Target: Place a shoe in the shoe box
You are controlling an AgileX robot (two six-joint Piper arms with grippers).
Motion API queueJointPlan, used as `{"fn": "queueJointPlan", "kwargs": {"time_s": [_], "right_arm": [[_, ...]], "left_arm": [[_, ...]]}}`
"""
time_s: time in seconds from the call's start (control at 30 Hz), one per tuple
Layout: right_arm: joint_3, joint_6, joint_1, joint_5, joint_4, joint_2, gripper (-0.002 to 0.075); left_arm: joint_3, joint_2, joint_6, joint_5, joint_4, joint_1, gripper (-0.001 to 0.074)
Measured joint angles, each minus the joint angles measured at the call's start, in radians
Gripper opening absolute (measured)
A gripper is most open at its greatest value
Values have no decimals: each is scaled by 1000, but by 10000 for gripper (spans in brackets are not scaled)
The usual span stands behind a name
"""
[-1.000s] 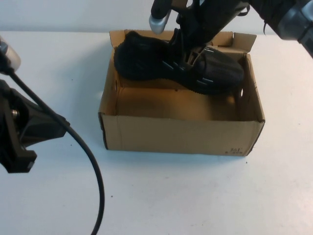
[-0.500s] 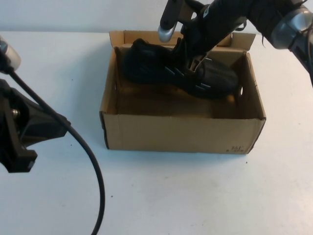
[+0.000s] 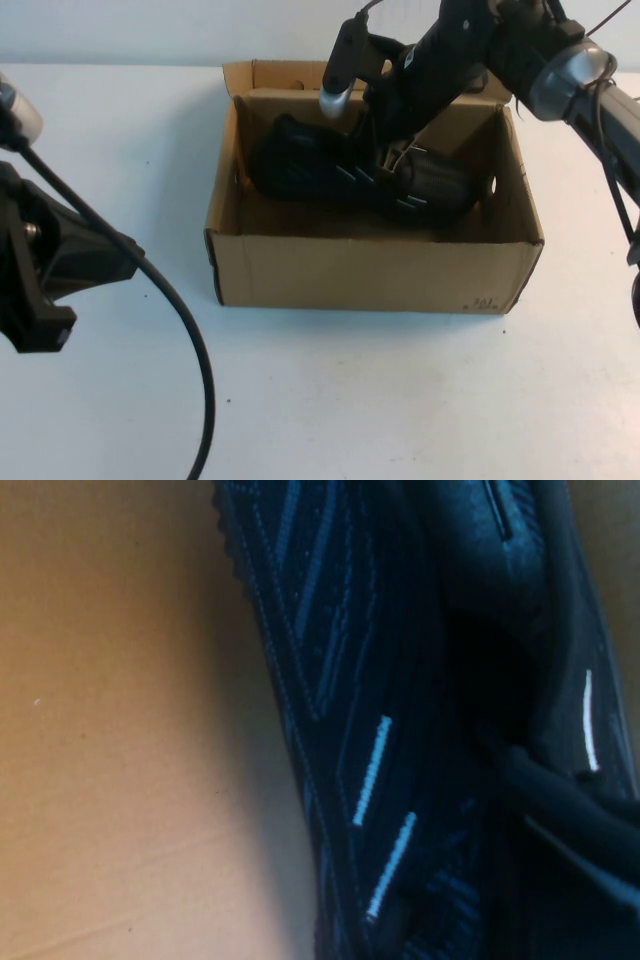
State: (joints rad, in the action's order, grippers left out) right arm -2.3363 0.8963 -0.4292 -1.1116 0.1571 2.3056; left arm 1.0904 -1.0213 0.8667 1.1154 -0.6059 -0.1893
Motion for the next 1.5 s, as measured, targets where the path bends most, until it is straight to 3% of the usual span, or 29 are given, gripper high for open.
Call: {"fn": "queueJointPlan", "kwargs": {"time_s": [0.57, 0.67, 0.87, 1.0, 1.27, 1.37, 1.5], "right_arm": [[0, -18, 2, 15, 2, 30, 45], [0, -33, 2, 23, 2, 30, 101], [0, -96, 2, 54, 4, 28, 314], [0, -143, 2, 62, 0, 6, 363], [0, -173, 2, 39, 0, -131, 361], [0, -177, 2, 7, 2, -196, 309], [0, -234, 2, -35, 21, -300, 165]], "left_arm": [[0, 0, 0, 7, 0, 0, -1], [0, 0, 0, 11, 0, 0, -1], [0, 0, 0, 29, 0, 0, -1], [0, 0, 0, 33, 0, 0, -1], [0, 5, 0, 49, 3, 0, -1], [0, 40, 0, 67, 21, 0, -1], [0, 126, -5, 72, 65, 0, -1]]}}
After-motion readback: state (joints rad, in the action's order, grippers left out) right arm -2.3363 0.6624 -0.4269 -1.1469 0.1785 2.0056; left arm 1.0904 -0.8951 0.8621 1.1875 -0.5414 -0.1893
